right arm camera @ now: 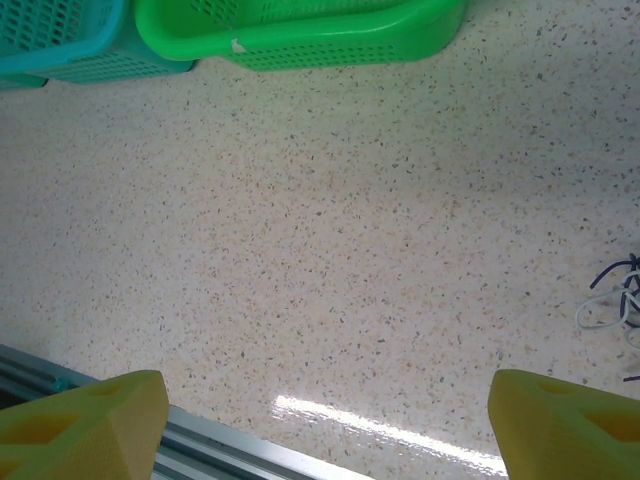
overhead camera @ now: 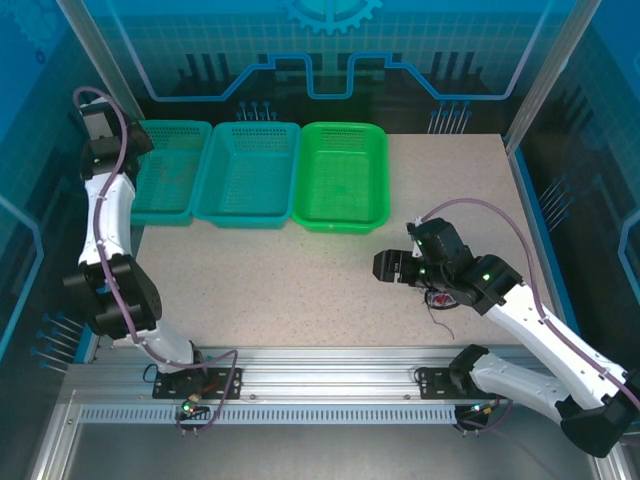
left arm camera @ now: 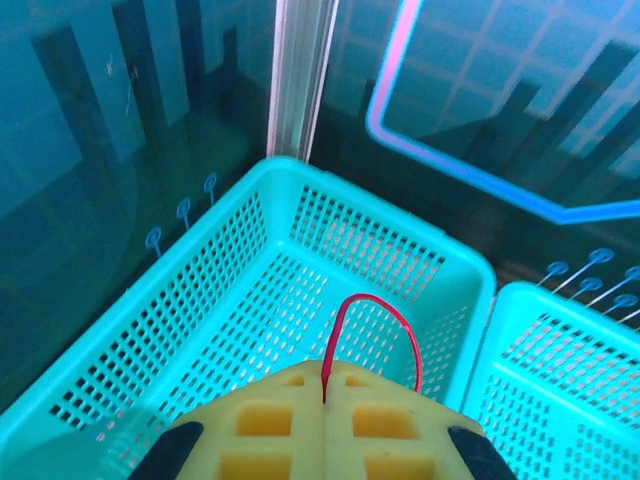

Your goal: Untangle the cables

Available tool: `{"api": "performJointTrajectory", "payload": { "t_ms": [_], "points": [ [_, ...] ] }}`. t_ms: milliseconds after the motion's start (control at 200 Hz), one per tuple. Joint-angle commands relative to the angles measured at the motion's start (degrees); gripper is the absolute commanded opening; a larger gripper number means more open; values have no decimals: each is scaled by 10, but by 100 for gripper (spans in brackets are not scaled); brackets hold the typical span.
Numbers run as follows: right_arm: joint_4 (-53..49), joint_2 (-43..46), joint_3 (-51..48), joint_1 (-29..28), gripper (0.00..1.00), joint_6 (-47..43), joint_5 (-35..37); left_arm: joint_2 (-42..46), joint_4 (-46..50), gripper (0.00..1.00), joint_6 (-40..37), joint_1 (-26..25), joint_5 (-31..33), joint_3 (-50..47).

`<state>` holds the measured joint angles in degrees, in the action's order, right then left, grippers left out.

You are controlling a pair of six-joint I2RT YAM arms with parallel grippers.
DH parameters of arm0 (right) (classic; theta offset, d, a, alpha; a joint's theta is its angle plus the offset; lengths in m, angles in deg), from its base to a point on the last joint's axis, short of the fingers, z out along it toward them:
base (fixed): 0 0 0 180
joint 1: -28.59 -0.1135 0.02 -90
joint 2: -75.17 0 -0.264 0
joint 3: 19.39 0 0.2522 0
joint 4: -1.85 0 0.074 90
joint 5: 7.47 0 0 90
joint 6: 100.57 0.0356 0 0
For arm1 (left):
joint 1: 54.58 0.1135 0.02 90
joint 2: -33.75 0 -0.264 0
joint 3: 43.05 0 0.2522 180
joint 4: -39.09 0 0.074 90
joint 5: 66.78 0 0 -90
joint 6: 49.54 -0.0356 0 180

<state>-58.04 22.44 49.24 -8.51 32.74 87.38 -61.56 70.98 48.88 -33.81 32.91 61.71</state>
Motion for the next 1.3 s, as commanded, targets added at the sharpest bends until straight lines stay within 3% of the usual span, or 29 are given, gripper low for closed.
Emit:
{"api": "performJointTrajectory", "payload": {
  "t_ms": [0,40,85,300,450,630,725,855,965,1005,1120,1226,1296],
  "points": [
    [-18,17,-4,-7,85,7,-11,-19,-21,27,3,7,23,-23],
    [-19,21,-7,-7,85,9,-8,-21,-22,50,11,7,16,-27],
    [-19,25,-11,-7,85,10,-2,-19,-24,59,22,7,-1,-32],
    [-73,28,-9,10,89,34,100,78,-44,63,82,-28,-68,-92],
    [-70,33,-35,80,91,36,116,201,-71,63,142,-93,-154,-180],
    [-35,22,-97,244,91,12,36,326,-94,60,183,-258,-207,-298],
    [-14,-2,-122,316,91,-8,-4,366,-98,58,191,-364,-203,-343],
    [11,-48,-157,368,91,-10,-42,390,-98,58,183,-522,-156,-383],
    [50,-81,-191,380,88,-5,-62,372,-86,59,161,-632,-110,-398],
    [66,-91,-203,380,85,-1,-68,360,-74,59,153,-661,-98,-399],
    [116,-112,-231,379,61,-5,-96,334,-57,59,137,-707,-87,-407],
    [142,-123,-228,372,20,-39,-109,338,-55,60,135,-710,-84,-418],
    [136,-123,-203,343,6,-84,-99,354,-51,60,126,-710,-72,-424]
  ]
}}
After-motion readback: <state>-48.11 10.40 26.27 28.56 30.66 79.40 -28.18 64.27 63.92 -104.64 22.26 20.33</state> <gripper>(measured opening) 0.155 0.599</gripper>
